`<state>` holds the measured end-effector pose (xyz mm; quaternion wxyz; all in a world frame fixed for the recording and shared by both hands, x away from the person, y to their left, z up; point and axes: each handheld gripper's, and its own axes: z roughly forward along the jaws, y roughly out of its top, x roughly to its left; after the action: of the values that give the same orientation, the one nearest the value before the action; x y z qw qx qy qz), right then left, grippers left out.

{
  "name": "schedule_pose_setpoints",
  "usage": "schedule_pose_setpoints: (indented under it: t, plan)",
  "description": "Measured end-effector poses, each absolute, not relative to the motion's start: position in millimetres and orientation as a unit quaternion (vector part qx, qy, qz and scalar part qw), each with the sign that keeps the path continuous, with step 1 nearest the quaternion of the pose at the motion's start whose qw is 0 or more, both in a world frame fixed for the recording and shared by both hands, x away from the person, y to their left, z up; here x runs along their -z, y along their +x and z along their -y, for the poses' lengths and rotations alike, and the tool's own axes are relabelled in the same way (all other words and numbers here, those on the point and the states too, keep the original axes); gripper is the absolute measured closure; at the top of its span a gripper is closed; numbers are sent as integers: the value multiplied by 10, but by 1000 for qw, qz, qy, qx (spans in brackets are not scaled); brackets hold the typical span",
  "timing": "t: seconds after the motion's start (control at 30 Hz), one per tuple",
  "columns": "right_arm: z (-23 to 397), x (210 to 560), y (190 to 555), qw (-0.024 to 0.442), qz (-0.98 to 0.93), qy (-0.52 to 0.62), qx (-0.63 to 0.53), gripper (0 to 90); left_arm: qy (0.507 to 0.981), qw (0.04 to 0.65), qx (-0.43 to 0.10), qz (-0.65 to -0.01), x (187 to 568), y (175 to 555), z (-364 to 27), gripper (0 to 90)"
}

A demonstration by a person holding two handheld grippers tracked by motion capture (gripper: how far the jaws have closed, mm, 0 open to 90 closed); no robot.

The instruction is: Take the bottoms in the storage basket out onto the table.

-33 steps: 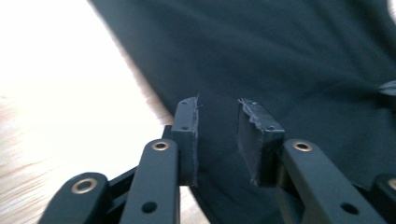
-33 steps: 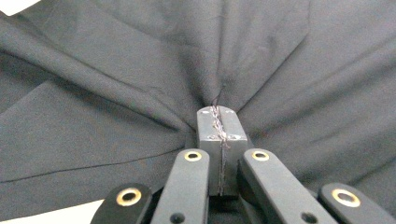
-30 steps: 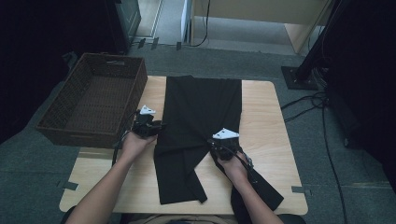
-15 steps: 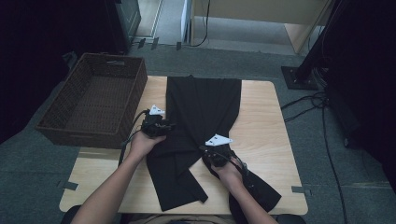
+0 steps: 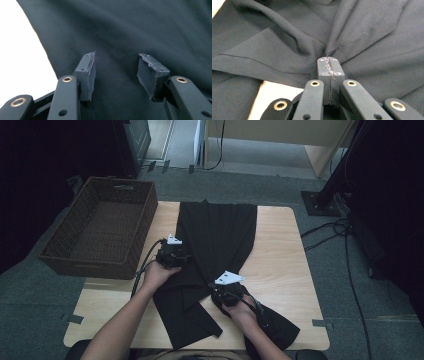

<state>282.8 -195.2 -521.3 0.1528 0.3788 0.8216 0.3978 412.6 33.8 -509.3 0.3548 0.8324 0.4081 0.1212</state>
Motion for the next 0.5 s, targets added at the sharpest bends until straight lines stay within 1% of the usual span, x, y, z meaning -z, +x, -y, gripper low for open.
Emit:
schedule_pose_setpoints:
  t: [0.1, 0.13, 0.2, 0.3, 0.37, 0.47, 0.5]
  plan:
    - [1946, 5212, 2825, 155, -822, 379, -397, 886, 841, 346, -145, -389, 5107, 4108, -307, 488]
    - [1945, 5213, 2826, 156, -820, 381, -397, 870, 848, 338, -158, -376, 5110, 4091, -293, 494]
    - [1945, 5213, 2829, 155, -819, 382, -398, 824, 842, 344, -157, -385, 5114, 4069, -288, 532]
    - [1956, 5213, 2833, 152, -818, 382, -401, 744, 847, 339, -153, -379, 5096, 4042, -297, 657]
    - [1971, 5212, 2837, 147, -816, 387, -404, 674, 851, 341, -151, -371, 5097, 4007, -308, 750]
    - [2013, 5211, 2849, 143, -809, 397, -409, 606, 847, 349, -150, -371, 5112, 3957, -345, 867]
    - [2034, 5208, 2855, 140, -804, 405, -412, 597, 846, 351, -152, -370, 5117, 3939, -359, 892]
